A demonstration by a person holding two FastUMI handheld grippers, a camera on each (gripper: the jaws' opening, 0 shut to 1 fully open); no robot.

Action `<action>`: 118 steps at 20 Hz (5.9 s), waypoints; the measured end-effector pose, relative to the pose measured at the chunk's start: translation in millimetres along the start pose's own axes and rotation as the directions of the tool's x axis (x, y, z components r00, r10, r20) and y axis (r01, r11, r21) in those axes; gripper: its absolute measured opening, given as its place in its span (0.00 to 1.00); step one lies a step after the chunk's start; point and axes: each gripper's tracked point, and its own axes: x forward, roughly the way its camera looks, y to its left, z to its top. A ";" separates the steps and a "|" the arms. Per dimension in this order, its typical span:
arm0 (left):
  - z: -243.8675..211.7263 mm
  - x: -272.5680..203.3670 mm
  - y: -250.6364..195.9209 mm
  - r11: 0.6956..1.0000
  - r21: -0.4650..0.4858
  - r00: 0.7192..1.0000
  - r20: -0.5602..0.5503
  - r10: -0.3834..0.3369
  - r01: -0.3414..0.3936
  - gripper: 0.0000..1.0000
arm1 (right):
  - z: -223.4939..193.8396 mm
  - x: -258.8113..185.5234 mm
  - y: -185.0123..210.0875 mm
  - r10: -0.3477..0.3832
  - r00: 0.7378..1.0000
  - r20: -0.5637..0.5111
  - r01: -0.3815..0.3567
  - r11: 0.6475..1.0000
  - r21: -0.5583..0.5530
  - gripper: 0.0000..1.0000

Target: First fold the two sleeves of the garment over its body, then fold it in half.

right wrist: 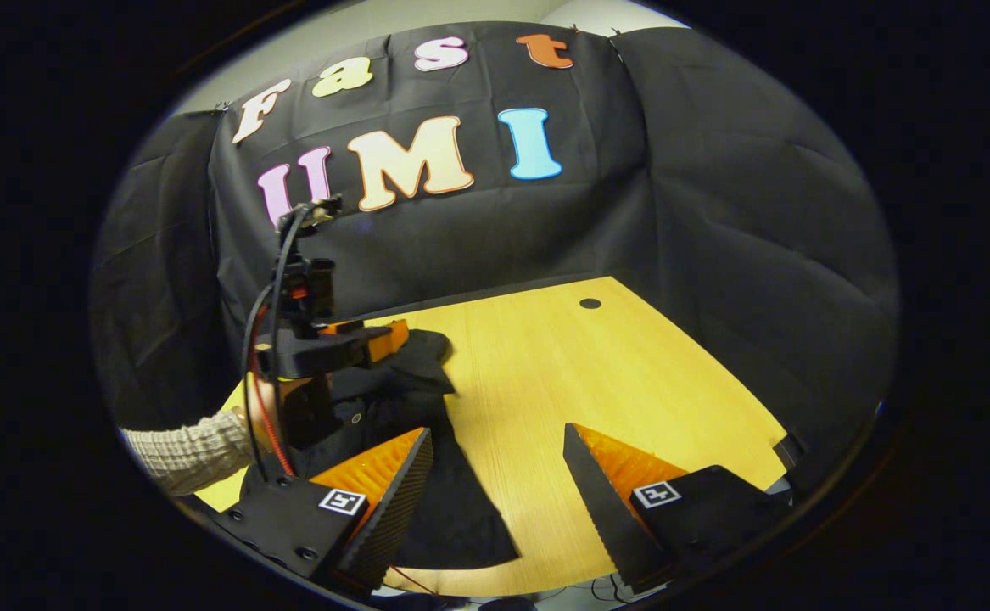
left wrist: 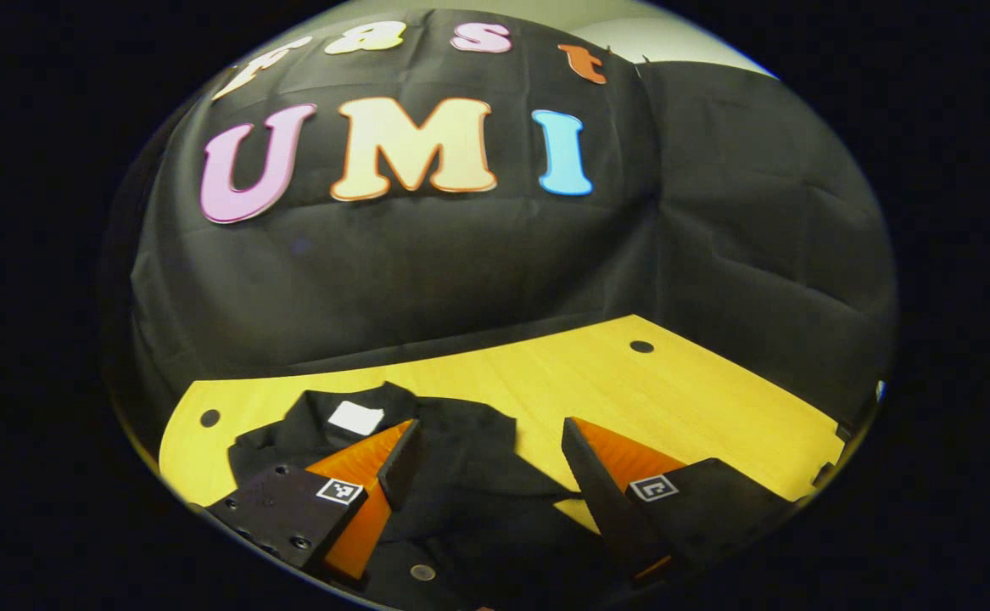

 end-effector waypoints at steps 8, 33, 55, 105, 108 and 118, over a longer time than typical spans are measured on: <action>-20.3 -136.3 111.7 0.969 -0.069 0.970 0.028 0.241 -0.239 0.97 | -32.0 11.2 27.0 0.128 0.990 -0.059 -0.132 0.990 -0.055 0.98; -246.7 -323.8 109.0 0.909 -0.144 0.878 -0.354 0.323 -0.392 0.95 | -182.4 34.8 27.6 0.127 0.947 -0.294 -0.208 0.942 -0.264 0.98; -265.2 -313.2 100.9 0.946 -0.082 0.902 -0.336 0.272 -0.315 0.56 | -216.2 45.9 24.5 0.128 0.937 -0.326 -0.231 0.925 -0.301 0.71; -109.0 -223.2 150.5 0.948 -0.177 0.960 -0.143 0.243 -0.266 0.00 | -36.8 101.1 79.2 0.166 0.975 -0.149 -0.205 0.929 -0.309 0.02; -87.0 -201.6 158.5 0.946 -0.195 0.965 -0.101 0.243 -0.259 0.00 | -10.5 117.0 85.9 0.170 0.979 -0.116 -0.198 0.927 -0.319 0.02; -43.4 -145.3 191.1 0.948 -0.180 0.965 -0.023 0.261 -0.261 0.00 | 58.5 168.1 102.9 0.158 0.986 -0.049 -0.165 0.918 -0.360 0.02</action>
